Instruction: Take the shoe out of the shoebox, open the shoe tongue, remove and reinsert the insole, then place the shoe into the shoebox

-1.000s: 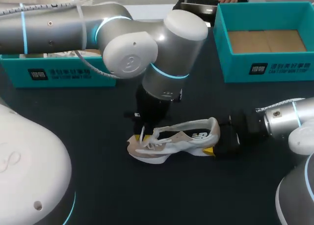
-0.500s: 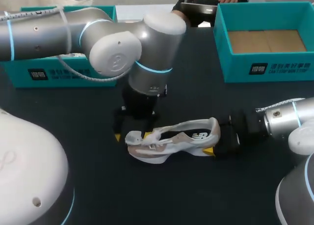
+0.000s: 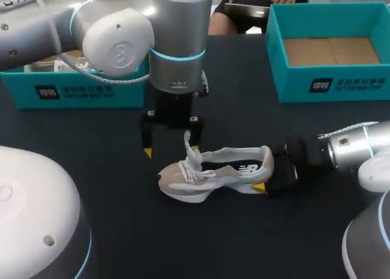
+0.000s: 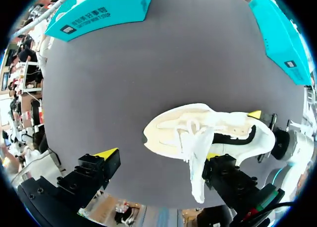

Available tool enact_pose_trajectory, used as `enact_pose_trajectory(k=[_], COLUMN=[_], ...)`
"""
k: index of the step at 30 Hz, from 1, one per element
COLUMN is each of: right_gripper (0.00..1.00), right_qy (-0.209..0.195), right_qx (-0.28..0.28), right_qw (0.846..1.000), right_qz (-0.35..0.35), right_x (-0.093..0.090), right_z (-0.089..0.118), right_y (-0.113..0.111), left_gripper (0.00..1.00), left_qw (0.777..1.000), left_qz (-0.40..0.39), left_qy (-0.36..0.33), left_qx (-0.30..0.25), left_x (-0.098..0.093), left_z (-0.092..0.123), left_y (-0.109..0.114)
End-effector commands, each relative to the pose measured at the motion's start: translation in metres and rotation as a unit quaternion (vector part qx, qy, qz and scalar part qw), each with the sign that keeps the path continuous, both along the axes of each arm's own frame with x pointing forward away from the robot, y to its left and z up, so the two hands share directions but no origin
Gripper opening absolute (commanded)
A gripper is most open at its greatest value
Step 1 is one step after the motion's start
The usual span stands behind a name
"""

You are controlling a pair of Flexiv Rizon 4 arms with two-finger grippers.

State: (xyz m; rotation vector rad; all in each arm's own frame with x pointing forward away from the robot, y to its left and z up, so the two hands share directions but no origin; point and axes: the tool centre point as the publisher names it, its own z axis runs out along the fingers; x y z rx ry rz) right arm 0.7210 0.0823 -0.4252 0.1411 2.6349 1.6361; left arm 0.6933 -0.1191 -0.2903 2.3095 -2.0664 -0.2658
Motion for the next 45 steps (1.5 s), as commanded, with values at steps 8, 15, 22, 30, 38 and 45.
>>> enact_pose_trajectory(k=[8, 15, 22, 30, 38, 45], right_gripper=[0.0, 0.0, 0.0, 0.0, 0.0, 0.0], right_qy=[0.0, 0.0, 0.0, 0.0, 0.0, 0.0], right_qx=[-0.002, -0.002, -0.002, -0.002, -0.002, -0.002], right_qw=[1.0, 1.0, 1.0, 1.0, 1.0, 1.0], right_qz=[0.0, 0.0, 0.0, 0.0, 0.0, 0.0], right_x=[0.002, 0.002, 0.002, 0.002, 0.002, 0.002], right_z=[-0.004, -0.004, -0.004, -0.004, -0.004, -0.004], right_y=[0.002, 0.002, 0.002, 0.002, 0.002, 0.002], left_gripper=[1.0, 1.0, 1.0, 1.0, 0.0, 0.0], left_qw=[0.939, 0.768, 0.574, 0.491, 0.513, 0.513], left_qz=[-0.333, -0.633, -0.814, -0.862, -0.846, -0.846], left_qy=[-0.014, 0.041, 0.042, 0.036, 0.067, 0.067], left_qx=[-0.08, -0.084, -0.078, -0.124, -0.131, -0.131], left_x=[0.018, 0.008, -0.004, -0.007, -0.008, -0.008], left_z=[0.079, 0.12, 0.139, 0.146, 0.143, 0.143], left_y=[-0.034, -0.058, -0.067, -0.071, -0.075, -0.075])
